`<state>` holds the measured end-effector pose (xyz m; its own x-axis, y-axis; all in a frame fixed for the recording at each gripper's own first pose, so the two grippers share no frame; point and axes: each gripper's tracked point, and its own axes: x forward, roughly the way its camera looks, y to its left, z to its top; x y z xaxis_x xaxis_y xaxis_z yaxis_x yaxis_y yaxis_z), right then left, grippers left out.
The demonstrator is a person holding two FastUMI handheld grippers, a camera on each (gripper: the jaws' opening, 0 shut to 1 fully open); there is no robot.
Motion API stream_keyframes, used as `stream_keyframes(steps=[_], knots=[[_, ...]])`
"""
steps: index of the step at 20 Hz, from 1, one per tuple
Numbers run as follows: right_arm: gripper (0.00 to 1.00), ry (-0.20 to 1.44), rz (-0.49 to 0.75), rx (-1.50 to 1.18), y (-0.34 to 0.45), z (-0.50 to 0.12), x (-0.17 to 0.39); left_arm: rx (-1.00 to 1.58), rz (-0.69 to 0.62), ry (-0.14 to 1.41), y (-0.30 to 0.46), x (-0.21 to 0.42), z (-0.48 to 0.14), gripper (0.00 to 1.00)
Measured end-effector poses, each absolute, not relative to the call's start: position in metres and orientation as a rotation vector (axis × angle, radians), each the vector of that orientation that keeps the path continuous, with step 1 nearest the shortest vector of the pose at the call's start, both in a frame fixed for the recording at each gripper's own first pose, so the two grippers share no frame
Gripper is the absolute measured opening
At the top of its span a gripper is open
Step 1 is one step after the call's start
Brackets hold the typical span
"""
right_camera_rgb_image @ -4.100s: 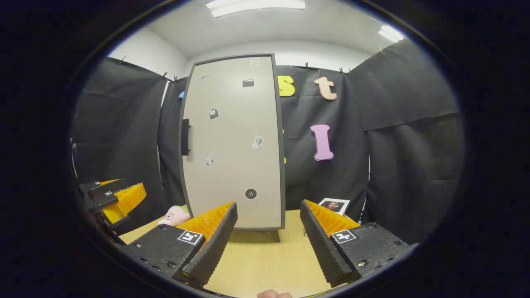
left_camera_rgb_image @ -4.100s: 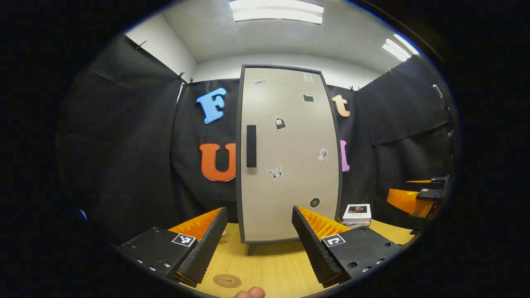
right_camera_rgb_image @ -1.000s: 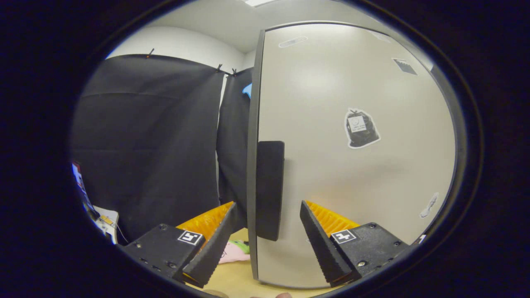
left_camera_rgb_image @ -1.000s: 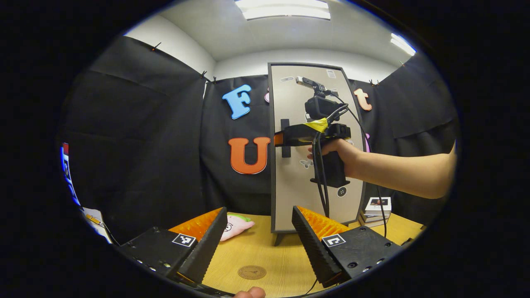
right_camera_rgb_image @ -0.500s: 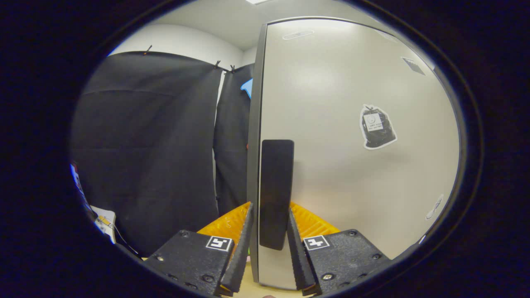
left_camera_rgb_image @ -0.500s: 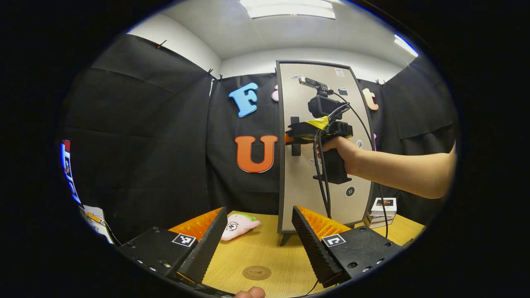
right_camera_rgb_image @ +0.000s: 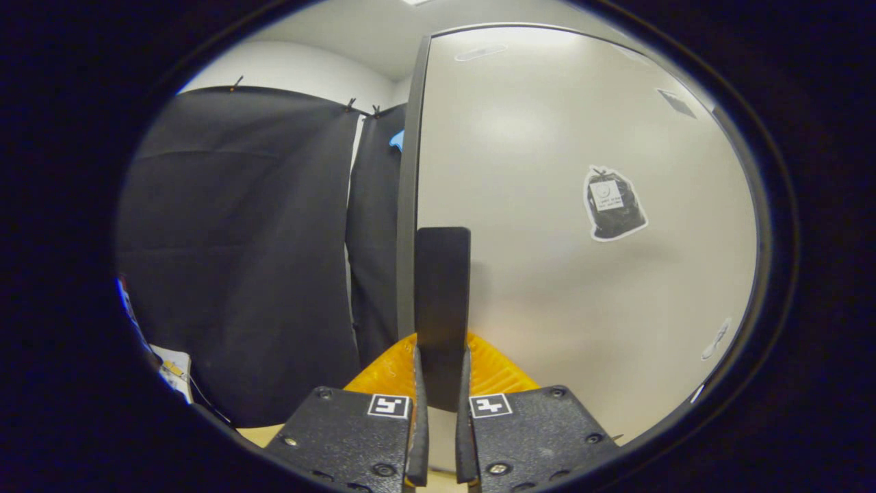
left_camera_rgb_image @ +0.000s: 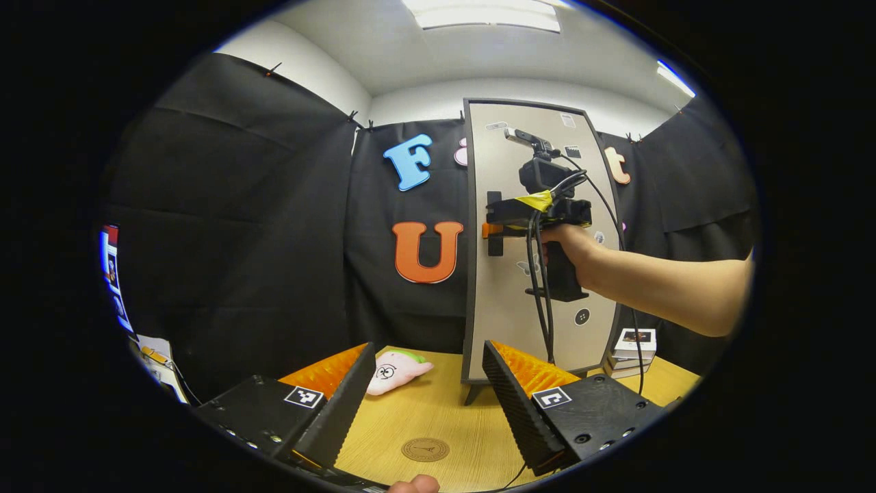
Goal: Open the cabinet door with the right hand, grasp the bottle in the cabinet with the left hand and place it on the coaster, then close the cabinet door with the right hand.
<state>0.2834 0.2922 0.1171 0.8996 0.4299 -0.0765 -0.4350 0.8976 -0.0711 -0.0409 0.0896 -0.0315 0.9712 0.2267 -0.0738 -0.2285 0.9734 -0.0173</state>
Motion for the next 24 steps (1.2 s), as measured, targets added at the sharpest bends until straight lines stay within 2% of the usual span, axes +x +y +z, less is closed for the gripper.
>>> stream_keyframes(steps=[6, 15, 24], knots=[[0.19, 0.062, 0.483, -0.082, 0.291, 0.118, 0.265, -0.018, 0.241, 0.065, 0.098, -0.04, -0.031, 0.95], [0.19, 0.041, 0.594, -0.073, 0.267, 0.124, 0.186, -0.015, 0.249, 0.068, 0.093, -0.054, -0.03, 0.95], [0.19, 0.068, 0.666, -0.083, 0.217, 0.129, 0.122, -0.016, 0.2, 0.045, 0.075, -0.048, -0.019, 0.95]])
